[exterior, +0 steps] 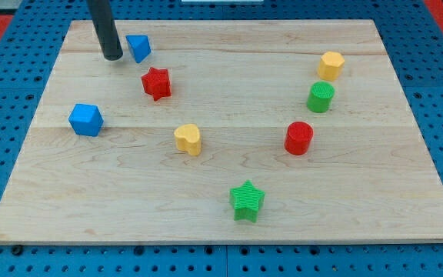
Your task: Slide the blue cube towards the top left
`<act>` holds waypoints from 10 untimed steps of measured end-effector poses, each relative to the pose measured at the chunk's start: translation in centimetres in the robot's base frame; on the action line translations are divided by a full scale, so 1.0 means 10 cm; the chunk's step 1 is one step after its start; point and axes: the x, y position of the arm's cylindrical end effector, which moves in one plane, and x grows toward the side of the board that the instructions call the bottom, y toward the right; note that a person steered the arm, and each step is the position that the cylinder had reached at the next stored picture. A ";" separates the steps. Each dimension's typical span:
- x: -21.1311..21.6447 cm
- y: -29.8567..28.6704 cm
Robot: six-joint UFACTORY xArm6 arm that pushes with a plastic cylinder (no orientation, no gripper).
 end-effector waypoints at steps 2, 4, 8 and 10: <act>0.73 0.11; 0.98 0.51; 1.83 0.21; 1.27 -0.20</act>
